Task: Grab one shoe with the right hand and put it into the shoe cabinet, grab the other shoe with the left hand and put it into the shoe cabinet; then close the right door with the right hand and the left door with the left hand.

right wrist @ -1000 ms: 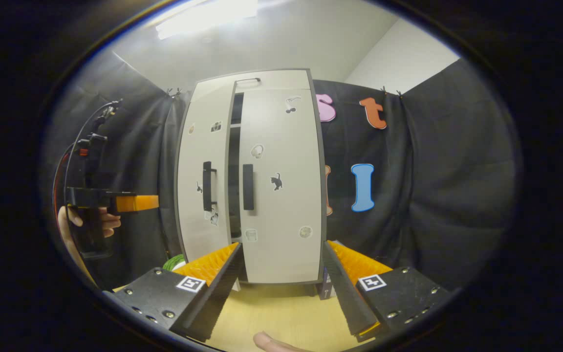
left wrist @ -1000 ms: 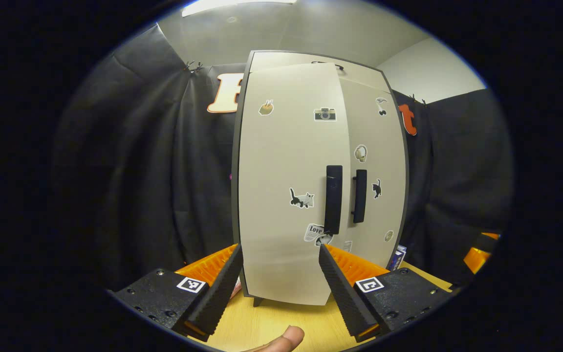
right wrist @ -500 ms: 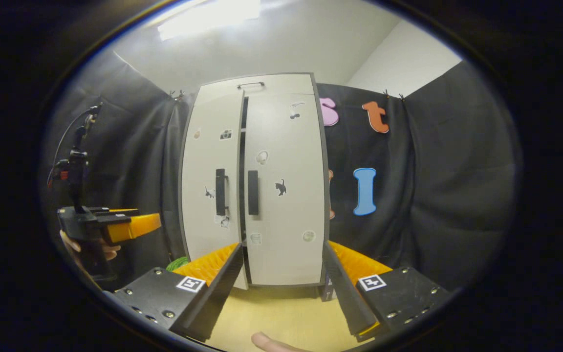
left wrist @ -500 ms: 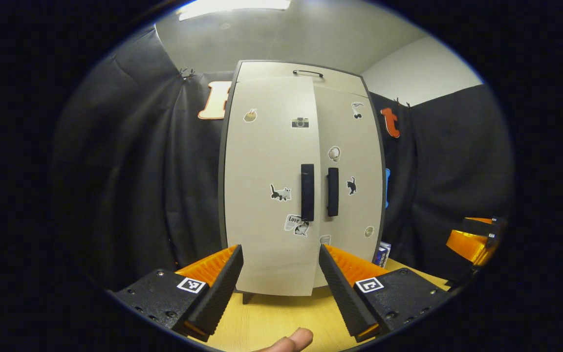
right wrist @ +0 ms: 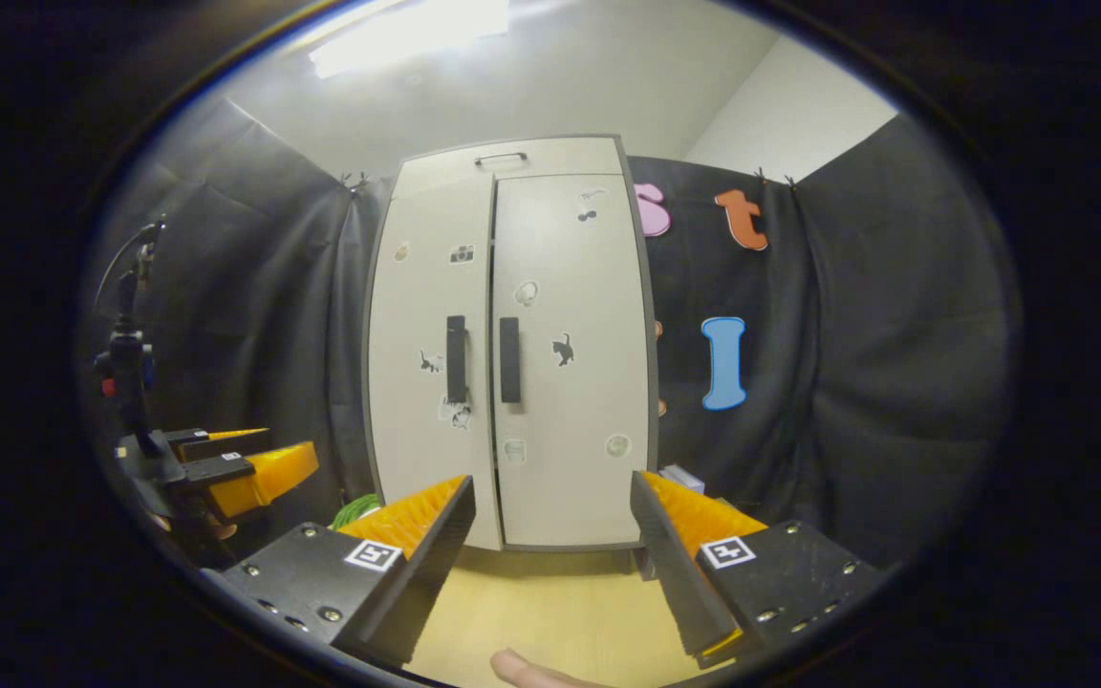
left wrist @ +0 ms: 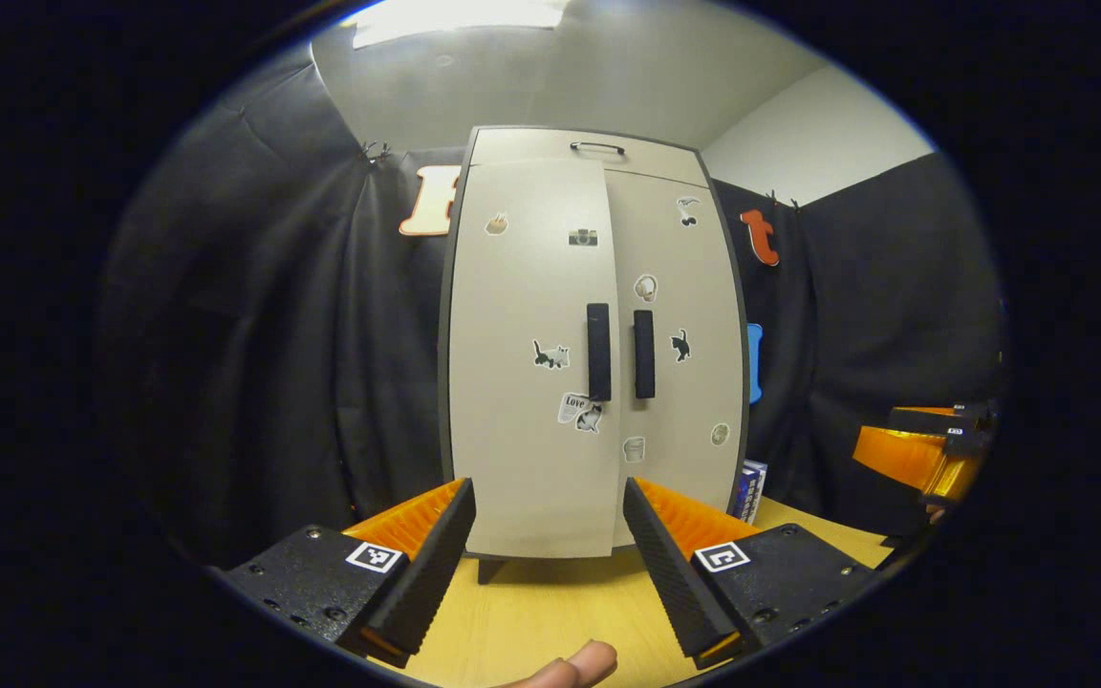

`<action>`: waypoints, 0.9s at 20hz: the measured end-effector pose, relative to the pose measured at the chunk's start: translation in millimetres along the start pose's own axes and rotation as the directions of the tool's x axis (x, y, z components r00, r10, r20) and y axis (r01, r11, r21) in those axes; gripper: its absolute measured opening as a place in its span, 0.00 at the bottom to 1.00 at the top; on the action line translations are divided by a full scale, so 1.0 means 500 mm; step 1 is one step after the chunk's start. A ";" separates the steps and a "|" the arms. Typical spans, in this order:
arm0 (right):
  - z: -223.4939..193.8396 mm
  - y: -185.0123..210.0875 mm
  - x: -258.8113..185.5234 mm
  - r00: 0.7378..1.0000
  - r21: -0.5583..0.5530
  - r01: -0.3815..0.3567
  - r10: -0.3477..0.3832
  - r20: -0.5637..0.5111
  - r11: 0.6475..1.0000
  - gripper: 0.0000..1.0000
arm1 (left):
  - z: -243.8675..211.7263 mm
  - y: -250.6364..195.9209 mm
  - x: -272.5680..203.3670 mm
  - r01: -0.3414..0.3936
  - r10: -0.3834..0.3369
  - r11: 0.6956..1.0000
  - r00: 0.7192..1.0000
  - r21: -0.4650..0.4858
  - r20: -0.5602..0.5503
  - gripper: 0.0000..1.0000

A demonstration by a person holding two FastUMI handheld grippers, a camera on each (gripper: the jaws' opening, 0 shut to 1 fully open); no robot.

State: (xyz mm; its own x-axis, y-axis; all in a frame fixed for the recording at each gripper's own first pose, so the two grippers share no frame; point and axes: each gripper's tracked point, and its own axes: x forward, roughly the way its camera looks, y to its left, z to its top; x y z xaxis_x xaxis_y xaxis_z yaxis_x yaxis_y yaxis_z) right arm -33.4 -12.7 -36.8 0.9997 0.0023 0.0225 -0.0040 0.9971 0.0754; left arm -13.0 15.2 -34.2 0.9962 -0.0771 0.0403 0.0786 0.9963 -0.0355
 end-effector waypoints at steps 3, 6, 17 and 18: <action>0.011 -0.002 -0.002 1.000 0.007 0.004 -0.005 0.011 1.000 0.98 | 0.001 0.001 -0.007 -0.003 0.003 1.000 1.000 -0.022 -0.003 0.95; 0.021 -0.006 -0.007 1.000 0.013 0.002 -0.003 0.028 1.000 0.98 | -0.004 0.000 -0.011 0.007 -0.007 1.000 1.000 -0.008 -0.013 0.95; 0.024 -0.041 -0.022 1.000 0.029 0.005 -0.006 0.028 1.000 0.98 | 0.002 -0.019 -0.016 0.014 -0.014 1.000 1.000 0.003 -0.022 0.94; 0.030 -0.041 -0.025 0.999 0.029 0.001 -0.003 0.037 1.000 0.98 | 0.006 -0.022 -0.018 0.015 -0.015 1.000 1.000 0.004 -0.020 0.94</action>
State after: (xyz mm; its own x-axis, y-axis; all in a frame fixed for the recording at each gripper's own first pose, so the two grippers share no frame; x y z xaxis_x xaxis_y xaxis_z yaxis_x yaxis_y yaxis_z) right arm -46.4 -34.3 -23.8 0.9982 -0.0030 0.0593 -0.0032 0.9945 0.1042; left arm -22.8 5.2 -31.2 0.9955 -0.0924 0.0210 0.0930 0.9952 -0.0314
